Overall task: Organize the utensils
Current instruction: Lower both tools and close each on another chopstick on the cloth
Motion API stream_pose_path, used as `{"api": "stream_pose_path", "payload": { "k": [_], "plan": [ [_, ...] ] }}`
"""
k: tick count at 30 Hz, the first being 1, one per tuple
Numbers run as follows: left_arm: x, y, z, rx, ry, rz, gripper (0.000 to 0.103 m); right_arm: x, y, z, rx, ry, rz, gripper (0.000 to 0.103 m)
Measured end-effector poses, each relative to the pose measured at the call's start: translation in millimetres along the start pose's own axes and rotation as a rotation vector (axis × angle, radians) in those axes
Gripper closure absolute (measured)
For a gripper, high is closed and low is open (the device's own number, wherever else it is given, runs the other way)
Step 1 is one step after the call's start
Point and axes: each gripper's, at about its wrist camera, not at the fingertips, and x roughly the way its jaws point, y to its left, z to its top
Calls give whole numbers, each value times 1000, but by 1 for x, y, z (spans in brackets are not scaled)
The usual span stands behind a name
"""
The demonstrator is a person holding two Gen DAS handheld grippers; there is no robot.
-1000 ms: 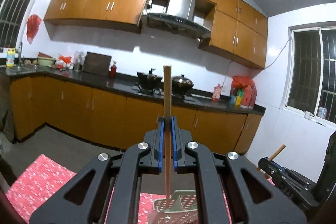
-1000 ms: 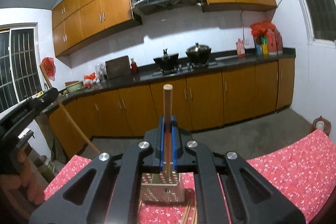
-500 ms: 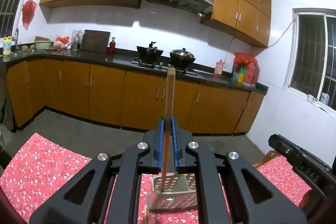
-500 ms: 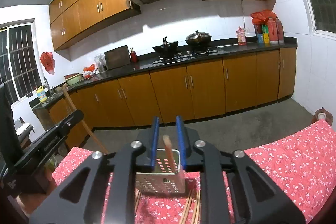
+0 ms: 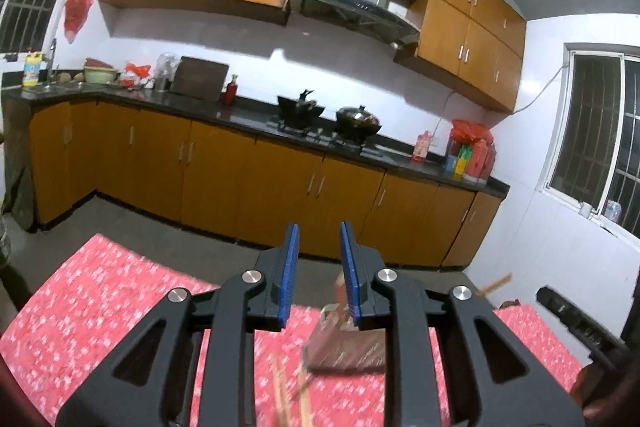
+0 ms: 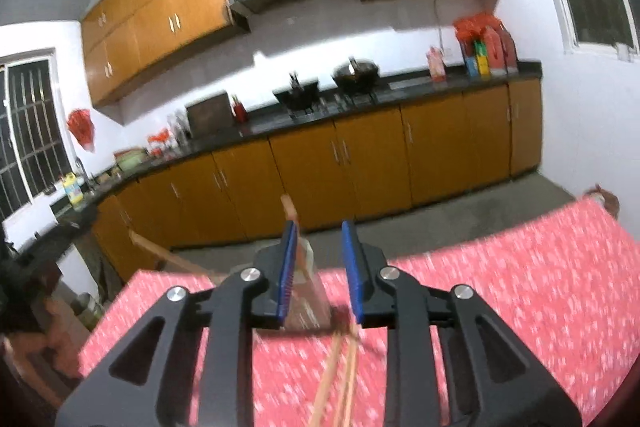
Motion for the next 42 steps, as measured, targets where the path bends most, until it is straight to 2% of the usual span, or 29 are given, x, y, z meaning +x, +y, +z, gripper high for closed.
{"api": "stream_pose_path", "payload": {
  "k": [3,6,11,12,16,20,23,27,33,42],
  "plan": [
    [-2,10,-28,23,70,46,81,17,-12,-38,5,123,-28,79],
    [7,17,-65,71,184,87,81,42,-21,-86,38,297,-25,79],
    [23,32,-117,48,371,86,81,58,-18,-137,38,437,-23,80],
    [26,34,-127,35,409,81,81,60,-17,-142,36,449,-23,81],
    [30,34,-151,30,473,59,81,66,-11,-156,8,488,-28,81],
    [35,29,-169,44,523,40,81,73,-12,-174,-22,539,-58,92],
    [36,27,-177,49,549,29,81,69,-15,-175,-26,529,-60,94],
    [38,23,-185,50,578,12,81,65,-23,-170,-18,510,-111,95],
    [41,17,-195,71,611,-9,83,59,-31,-167,-1,500,-122,95],
    [46,14,-205,114,641,30,88,62,-27,-169,-10,495,-126,95]
  ]
}}
